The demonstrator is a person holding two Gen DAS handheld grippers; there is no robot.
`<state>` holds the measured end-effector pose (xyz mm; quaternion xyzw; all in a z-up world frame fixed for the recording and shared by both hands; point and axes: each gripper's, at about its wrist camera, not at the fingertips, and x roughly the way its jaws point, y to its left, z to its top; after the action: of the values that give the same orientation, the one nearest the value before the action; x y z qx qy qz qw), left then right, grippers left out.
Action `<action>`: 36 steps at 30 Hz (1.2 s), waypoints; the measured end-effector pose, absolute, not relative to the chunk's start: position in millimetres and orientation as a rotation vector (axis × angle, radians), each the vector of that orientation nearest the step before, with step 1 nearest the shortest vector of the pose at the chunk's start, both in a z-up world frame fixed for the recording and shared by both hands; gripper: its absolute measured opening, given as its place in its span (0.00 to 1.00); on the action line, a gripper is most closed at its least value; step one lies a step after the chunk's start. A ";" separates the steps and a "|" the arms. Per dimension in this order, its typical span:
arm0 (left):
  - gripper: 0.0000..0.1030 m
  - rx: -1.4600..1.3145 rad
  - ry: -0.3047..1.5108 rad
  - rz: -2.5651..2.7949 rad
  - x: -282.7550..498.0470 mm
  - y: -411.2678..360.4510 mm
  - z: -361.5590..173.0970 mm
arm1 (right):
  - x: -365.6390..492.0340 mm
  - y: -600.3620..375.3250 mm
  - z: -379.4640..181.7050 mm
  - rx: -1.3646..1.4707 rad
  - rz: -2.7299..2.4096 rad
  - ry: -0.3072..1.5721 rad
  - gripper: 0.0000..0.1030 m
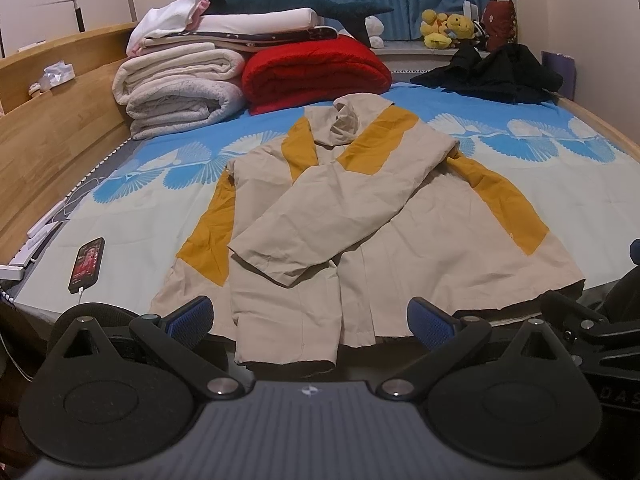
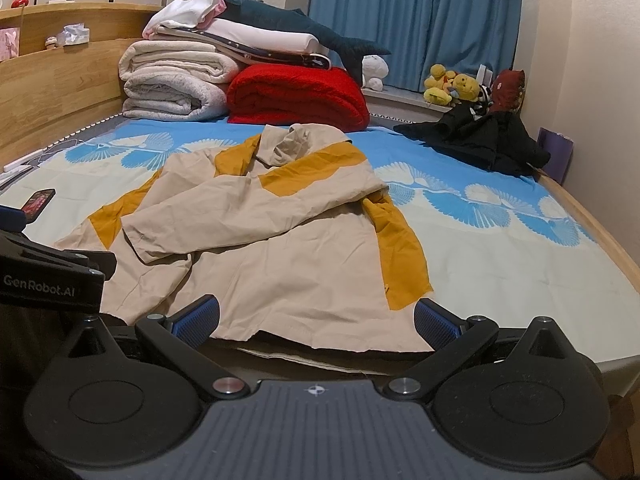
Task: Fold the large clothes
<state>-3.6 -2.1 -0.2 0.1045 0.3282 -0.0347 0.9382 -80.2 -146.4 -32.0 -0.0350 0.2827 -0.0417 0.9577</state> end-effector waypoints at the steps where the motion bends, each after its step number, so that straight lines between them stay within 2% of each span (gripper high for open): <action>1: 1.00 0.214 0.670 -0.071 -3.7 -1.9 -0.3 | -80.1 -146.5 -32.5 -0.069 -0.085 0.574 0.99; 36: 1.00 0.216 0.671 -0.072 -4.2 -1.8 -1.7 | -78.8 -144.8 -33.7 -0.068 -0.082 0.576 0.99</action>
<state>-4.2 -1.8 -1.7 0.1057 0.3286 -0.0354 0.9379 -78.8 -144.8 -33.7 -0.0336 0.2839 -0.0406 0.9574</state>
